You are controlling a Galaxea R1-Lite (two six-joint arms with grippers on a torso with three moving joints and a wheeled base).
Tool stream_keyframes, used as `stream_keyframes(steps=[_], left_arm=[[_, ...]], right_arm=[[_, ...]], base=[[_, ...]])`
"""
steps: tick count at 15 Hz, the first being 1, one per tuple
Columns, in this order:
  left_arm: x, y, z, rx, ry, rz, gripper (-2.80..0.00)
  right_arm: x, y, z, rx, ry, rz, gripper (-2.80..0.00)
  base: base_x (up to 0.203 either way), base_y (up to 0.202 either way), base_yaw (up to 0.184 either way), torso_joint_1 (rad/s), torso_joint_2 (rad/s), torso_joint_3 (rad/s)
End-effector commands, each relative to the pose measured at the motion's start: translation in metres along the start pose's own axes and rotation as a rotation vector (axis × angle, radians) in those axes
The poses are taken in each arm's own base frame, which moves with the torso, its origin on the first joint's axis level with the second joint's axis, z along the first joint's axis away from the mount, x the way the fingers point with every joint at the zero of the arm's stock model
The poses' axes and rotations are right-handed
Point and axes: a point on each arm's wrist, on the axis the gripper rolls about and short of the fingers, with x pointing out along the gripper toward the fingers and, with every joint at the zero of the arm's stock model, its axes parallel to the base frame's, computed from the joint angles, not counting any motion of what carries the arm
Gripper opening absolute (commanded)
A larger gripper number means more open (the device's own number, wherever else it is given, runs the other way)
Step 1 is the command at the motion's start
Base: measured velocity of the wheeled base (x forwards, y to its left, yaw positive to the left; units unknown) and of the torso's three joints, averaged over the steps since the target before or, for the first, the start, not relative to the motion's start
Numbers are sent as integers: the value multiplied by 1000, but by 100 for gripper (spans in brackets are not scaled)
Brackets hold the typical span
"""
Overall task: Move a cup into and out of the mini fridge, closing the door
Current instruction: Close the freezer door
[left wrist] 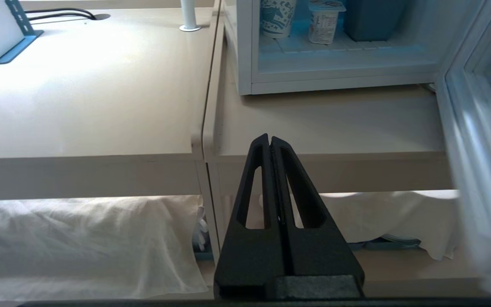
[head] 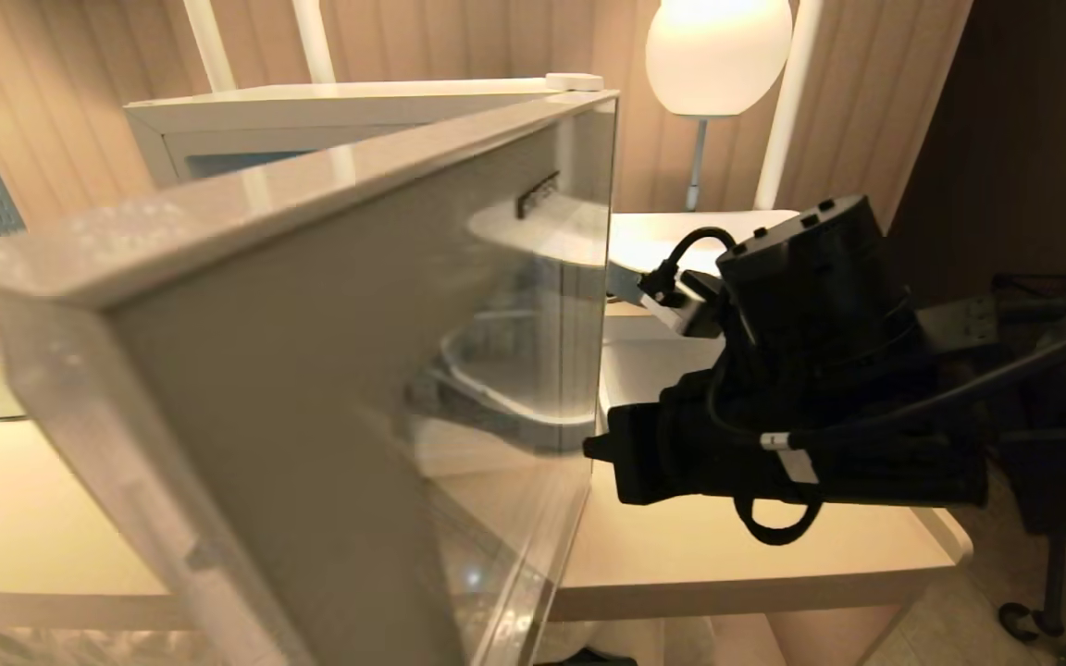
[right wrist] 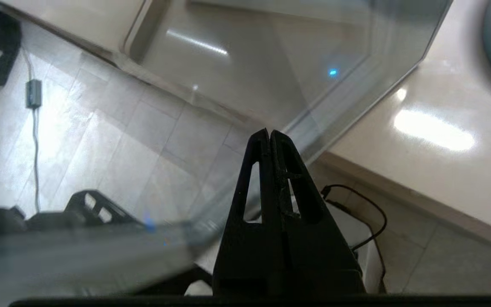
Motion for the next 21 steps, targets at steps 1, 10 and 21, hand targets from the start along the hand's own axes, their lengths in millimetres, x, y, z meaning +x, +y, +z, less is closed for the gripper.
stream_keyframes(steps=[1, 10, 21], left_arm=[[0, 0, 0, 0, 0, -1, -280], [0, 0, 0, 0, 0, -1, -280], [0, 0, 0, 0, 1, 0, -280]], right_arm=[[18, 7, 0, -21, 19, -7, -280], [130, 56, 45, -250, -180, -193, -280], [178, 46, 40, -338, -334, -375, -280]], base=[[0, 0, 0, 0, 0, 0], [0, 0, 0, 0, 0, 0], [0, 0, 0, 0, 0, 0]])
